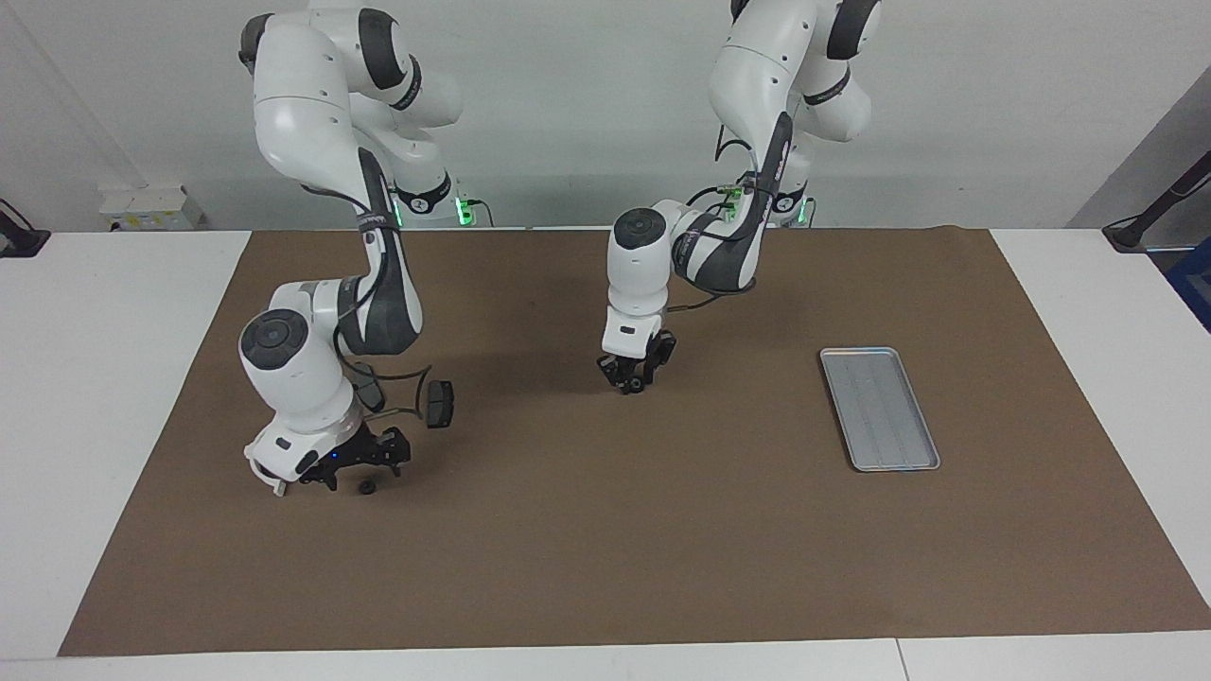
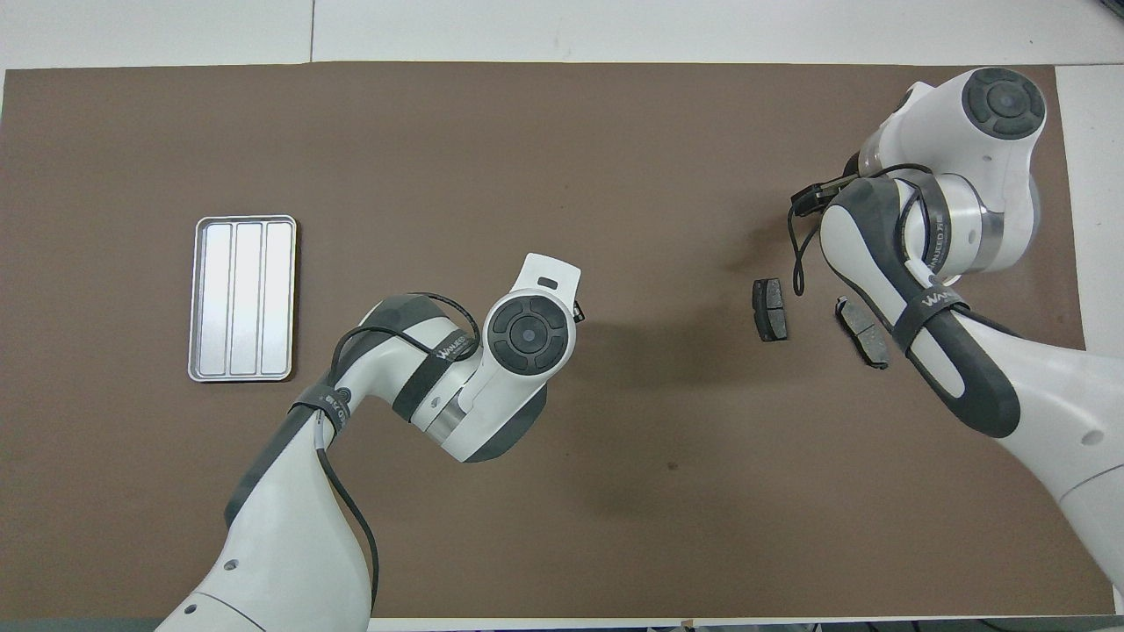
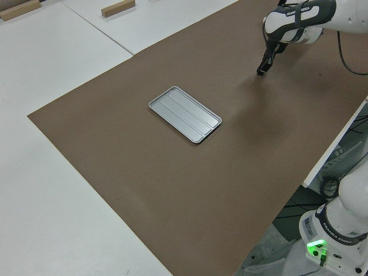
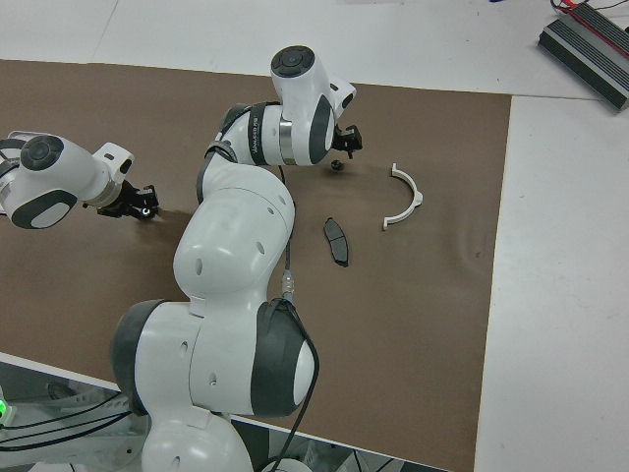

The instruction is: Place bearing gear from tray to pile

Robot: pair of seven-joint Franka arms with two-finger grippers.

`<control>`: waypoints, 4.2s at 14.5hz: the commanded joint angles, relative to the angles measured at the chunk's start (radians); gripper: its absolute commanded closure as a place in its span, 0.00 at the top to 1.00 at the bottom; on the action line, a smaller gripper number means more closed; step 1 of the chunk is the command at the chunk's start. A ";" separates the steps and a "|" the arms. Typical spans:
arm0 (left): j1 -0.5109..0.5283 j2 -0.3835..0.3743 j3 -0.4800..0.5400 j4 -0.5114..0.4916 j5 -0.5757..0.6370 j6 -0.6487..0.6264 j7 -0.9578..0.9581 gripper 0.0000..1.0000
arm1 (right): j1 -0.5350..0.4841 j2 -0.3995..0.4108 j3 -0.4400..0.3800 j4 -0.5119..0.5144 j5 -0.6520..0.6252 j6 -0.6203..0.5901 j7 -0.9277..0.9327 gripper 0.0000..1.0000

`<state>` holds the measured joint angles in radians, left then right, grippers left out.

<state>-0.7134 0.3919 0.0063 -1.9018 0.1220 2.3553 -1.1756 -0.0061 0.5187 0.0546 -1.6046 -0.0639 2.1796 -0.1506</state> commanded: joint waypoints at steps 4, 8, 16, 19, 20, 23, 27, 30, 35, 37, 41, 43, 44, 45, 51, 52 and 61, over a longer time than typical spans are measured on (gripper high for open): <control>0.180 -0.280 0.017 0.200 0.010 -0.356 0.258 1.00 | 0.127 -0.147 0.005 -0.006 0.000 -0.208 0.269 1.00; 0.441 -0.321 0.020 0.433 -0.031 -0.530 0.552 1.00 | 0.296 -0.174 0.008 -0.004 0.012 -0.258 0.726 1.00; 0.687 -0.452 0.030 0.355 -0.127 -0.603 1.033 1.00 | 0.572 -0.152 0.010 -0.124 0.019 -0.040 1.334 1.00; 0.669 -0.507 0.024 0.229 -0.124 -0.662 1.039 1.00 | 0.647 -0.057 0.007 -0.107 -0.008 0.056 1.468 1.00; 0.657 -0.496 0.023 0.230 -0.124 -0.672 1.039 1.00 | 0.653 -0.036 0.007 -0.107 -0.019 0.087 1.476 1.00; 0.637 -0.470 0.020 0.247 -0.122 -0.676 1.039 1.00 | 0.653 0.023 0.007 -0.075 -0.033 0.123 1.491 1.00; 0.631 -0.389 0.012 0.386 -0.116 -0.789 1.039 1.00 | 0.649 0.037 0.007 -0.083 -0.042 0.152 1.491 1.00; 0.602 -0.375 0.011 0.396 -0.116 -0.801 1.039 1.00 | 0.640 0.040 0.007 -0.092 -0.047 0.175 1.491 1.00; 0.565 -0.370 0.009 0.372 -0.117 -0.849 1.039 1.00 | 0.638 0.047 0.007 -0.097 -0.047 0.175 1.490 0.00; 0.565 -0.370 0.009 0.379 -0.117 -0.864 1.039 1.00 | 0.635 0.046 0.007 -0.090 -0.047 0.160 1.485 0.00; 0.543 -0.375 0.006 0.347 -0.124 -0.780 1.042 1.00 | 0.617 0.043 -0.001 -0.019 -0.077 0.045 1.439 0.00; 0.529 -0.380 0.006 0.334 -0.124 -0.768 1.042 1.00 | 0.553 0.028 0.002 0.069 -0.071 -0.109 1.284 0.00; 0.529 -0.381 0.006 0.333 -0.124 -0.769 1.042 1.00 | 0.499 0.000 0.005 0.099 -0.063 -0.183 1.160 0.00; 0.529 -0.381 0.006 0.330 -0.124 -0.768 1.042 1.00 | 0.445 -0.024 0.008 0.116 -0.062 -0.240 1.013 0.00; 0.540 -0.406 0.014 0.274 -0.120 -0.740 1.041 1.00 | 0.146 -0.052 0.008 0.037 -0.017 -0.141 0.356 0.00; 0.542 -0.406 0.015 0.270 -0.120 -0.735 1.042 1.00 | 0.115 -0.043 0.008 0.019 -0.016 -0.094 0.294 0.00; 0.555 -0.410 0.015 0.256 -0.122 -0.717 1.042 1.00 | 0.094 0.072 0.007 0.020 -0.017 0.098 0.266 0.00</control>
<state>-0.1641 0.0141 0.0234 -1.5938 0.0051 1.6022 -0.1425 0.0944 0.5821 0.0555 -1.5936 -0.0976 2.2500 0.1277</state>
